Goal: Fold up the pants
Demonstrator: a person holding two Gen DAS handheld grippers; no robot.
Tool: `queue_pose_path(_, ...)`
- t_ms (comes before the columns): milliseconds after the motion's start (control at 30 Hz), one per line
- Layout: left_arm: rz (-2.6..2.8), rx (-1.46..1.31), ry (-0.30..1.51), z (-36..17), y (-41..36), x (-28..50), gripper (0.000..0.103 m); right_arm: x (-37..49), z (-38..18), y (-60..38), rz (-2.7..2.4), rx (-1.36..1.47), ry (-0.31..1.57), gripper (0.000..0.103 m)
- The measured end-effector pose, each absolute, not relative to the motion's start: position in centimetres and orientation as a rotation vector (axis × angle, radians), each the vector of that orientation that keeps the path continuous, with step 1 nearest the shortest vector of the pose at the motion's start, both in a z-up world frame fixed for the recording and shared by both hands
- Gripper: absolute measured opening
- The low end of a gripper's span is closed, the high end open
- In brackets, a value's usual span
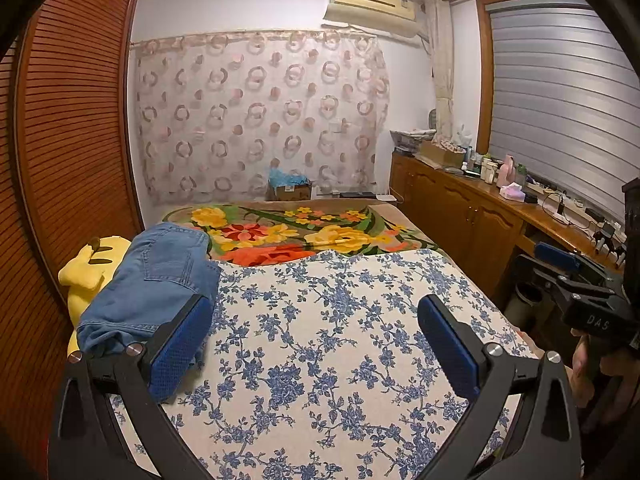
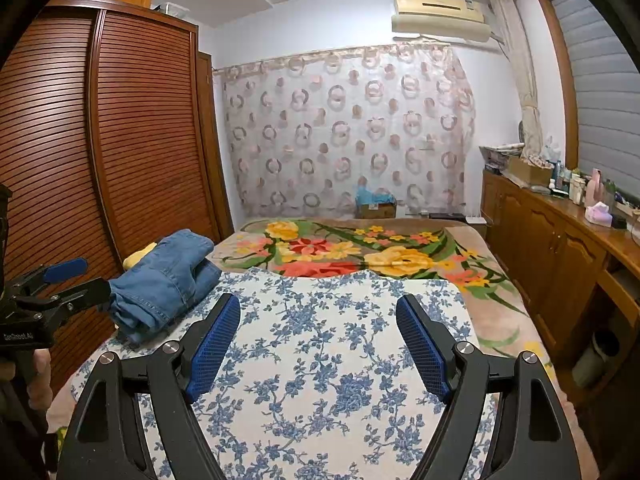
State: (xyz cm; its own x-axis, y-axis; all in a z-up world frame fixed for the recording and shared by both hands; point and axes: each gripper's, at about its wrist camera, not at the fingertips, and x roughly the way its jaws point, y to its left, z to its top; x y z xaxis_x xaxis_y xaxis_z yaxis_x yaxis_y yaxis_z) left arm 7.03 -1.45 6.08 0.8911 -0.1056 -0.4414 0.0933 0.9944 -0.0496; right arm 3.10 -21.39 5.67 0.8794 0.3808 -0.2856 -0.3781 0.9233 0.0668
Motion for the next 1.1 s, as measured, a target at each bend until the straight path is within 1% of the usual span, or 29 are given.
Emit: queue_pose_path(1100, -0.102, -0.026, 0.458, 5.86, -1.44, 6.98, 0.103, 3.03, 5.64, -21.49, 0.393, 0.011, 0.296, 0.082)
